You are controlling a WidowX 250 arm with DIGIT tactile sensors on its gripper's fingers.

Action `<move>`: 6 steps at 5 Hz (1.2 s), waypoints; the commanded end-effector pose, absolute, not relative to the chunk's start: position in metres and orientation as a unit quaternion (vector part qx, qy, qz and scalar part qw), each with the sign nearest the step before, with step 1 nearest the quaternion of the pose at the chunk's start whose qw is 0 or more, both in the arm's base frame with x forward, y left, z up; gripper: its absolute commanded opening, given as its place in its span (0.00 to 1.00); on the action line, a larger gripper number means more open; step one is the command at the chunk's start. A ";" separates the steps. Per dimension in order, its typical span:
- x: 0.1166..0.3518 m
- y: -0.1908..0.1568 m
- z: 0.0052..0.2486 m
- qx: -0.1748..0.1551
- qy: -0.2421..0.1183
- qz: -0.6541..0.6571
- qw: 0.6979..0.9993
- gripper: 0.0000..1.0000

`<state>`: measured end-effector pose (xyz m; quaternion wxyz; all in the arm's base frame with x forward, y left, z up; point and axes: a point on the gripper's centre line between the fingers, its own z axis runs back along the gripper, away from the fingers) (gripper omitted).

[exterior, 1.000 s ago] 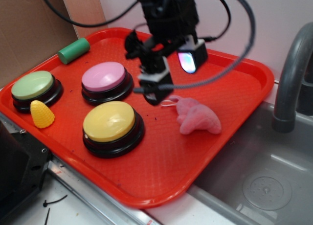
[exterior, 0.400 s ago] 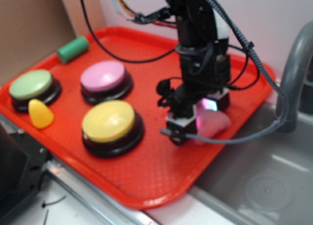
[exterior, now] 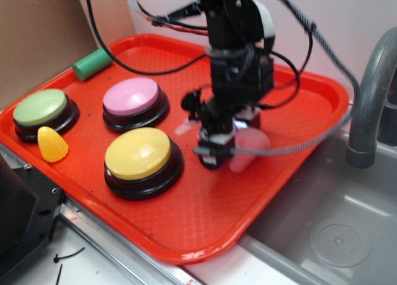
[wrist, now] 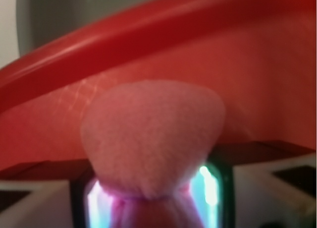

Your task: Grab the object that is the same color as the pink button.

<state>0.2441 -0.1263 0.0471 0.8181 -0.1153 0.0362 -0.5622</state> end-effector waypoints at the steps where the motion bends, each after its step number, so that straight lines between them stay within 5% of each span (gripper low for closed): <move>1: 0.246 -0.076 0.146 -0.065 0.021 -0.348 0.935 0.00; 2: 0.235 -0.046 0.174 -0.089 0.012 -0.228 0.969 0.00; 4: 0.195 -0.010 0.223 -0.035 -0.064 0.014 0.997 0.00; 5: 0.197 -0.020 0.222 0.006 -0.069 0.137 0.988 0.00; 6: 0.207 -0.019 0.211 -0.003 -0.049 0.162 0.986 0.00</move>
